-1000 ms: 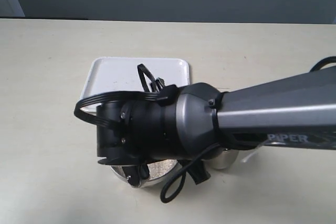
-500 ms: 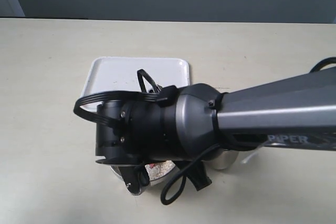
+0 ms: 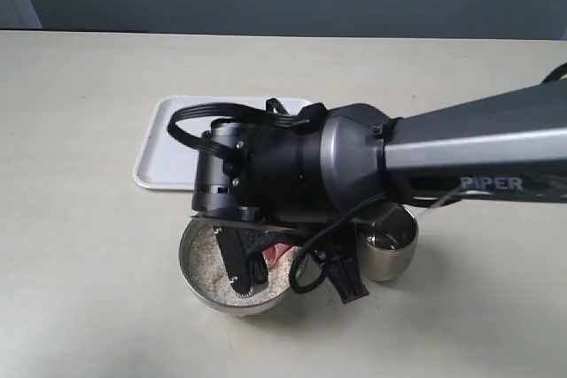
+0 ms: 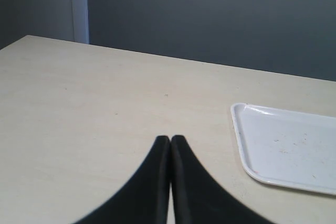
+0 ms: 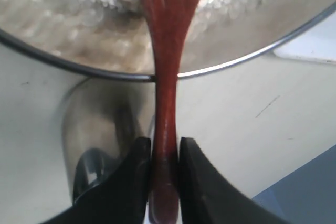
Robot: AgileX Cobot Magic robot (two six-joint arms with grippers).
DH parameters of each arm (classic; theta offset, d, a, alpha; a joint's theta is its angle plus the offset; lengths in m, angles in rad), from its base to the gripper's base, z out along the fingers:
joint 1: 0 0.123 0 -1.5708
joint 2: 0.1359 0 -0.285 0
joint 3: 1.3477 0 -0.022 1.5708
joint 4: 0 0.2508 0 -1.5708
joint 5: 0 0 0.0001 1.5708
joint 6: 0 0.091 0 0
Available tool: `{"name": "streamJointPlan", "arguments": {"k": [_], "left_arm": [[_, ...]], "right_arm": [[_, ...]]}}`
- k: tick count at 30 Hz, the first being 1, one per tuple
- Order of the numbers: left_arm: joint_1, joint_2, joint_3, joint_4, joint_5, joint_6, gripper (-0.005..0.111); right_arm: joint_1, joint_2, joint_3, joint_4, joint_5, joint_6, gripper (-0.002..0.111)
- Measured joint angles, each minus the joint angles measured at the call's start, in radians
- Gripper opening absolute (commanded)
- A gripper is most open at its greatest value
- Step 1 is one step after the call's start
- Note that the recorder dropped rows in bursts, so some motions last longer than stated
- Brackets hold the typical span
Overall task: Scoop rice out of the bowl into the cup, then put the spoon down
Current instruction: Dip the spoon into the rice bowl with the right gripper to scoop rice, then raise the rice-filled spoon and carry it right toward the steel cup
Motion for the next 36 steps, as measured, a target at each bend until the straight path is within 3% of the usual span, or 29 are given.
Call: {"name": "streamJointPlan", "arguments": {"k": [23,36], "left_arm": [[0.0,0.0,0.0,0.0,0.0,0.0,0.001],[0.0,0.0,0.0,0.0,0.0,0.0,0.001]], "right_arm": [[-0.019,-0.059,-0.038,0.033,0.004,-0.004,-0.001],[-0.1,-0.143,-0.083,0.144,0.002,-0.008,-0.001]]}}
